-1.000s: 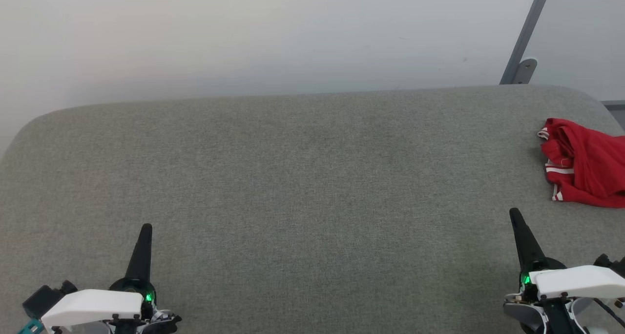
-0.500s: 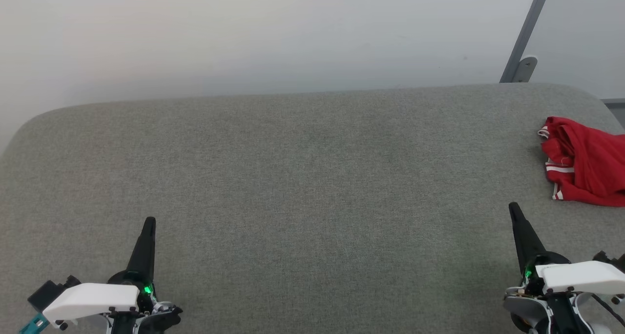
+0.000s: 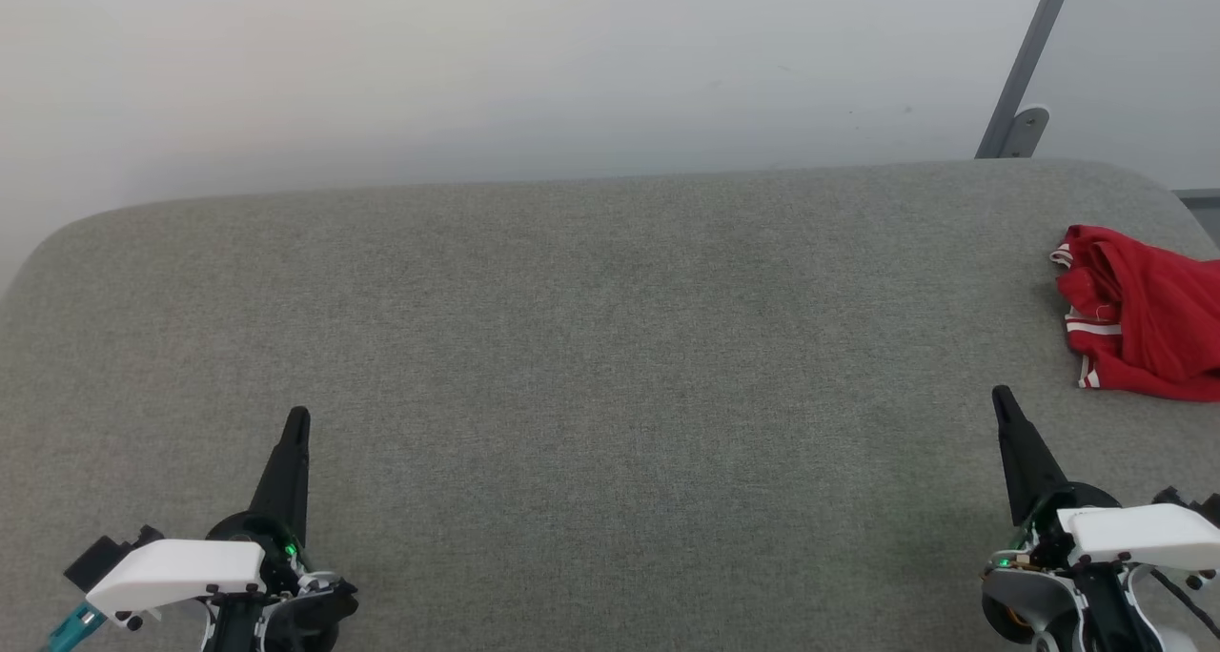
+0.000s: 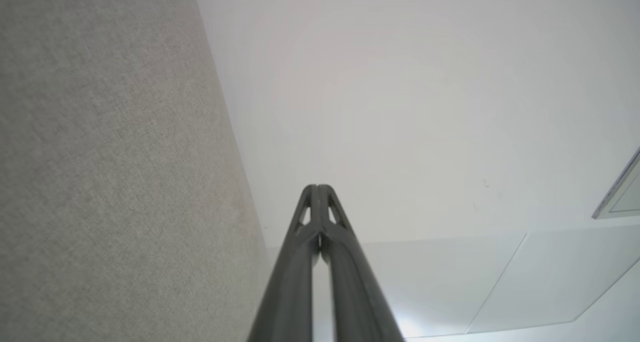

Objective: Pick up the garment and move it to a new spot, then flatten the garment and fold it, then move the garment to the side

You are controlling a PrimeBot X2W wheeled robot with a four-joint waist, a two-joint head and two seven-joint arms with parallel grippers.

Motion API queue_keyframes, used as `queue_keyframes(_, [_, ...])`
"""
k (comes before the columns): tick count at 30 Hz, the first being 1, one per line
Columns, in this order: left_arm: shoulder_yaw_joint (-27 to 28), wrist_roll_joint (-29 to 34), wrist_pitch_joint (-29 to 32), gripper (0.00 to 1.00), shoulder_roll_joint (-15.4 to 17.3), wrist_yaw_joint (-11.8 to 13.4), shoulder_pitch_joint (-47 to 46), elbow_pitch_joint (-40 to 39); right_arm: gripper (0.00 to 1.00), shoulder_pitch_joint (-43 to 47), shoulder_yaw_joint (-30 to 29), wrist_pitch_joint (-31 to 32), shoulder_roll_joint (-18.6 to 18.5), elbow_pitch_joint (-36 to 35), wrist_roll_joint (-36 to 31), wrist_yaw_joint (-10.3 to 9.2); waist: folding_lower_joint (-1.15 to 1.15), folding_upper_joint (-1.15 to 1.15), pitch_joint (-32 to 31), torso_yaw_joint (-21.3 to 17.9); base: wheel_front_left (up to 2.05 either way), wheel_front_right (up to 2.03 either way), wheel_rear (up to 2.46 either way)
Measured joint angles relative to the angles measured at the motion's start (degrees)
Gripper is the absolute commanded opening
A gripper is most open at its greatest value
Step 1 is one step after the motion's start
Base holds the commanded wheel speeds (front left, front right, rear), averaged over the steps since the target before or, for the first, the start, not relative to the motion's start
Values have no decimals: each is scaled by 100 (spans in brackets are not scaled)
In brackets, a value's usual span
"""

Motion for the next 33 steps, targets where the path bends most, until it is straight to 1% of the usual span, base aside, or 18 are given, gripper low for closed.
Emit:
queue_keyframes(8, [5, -275, 73, 0, -13, 0, -64, 45, 0, -58, -20, 78, 5, 11, 285, -1, 0, 0, 14, -3, 0, 0, 0])
queue_keyframes(33, [20, -276, 89, 0, -25, 0, -67, 46, 0, -70, -21, 80, 8, 13, 289, 0, 0, 0, 14, -3, 0, 0, 0])
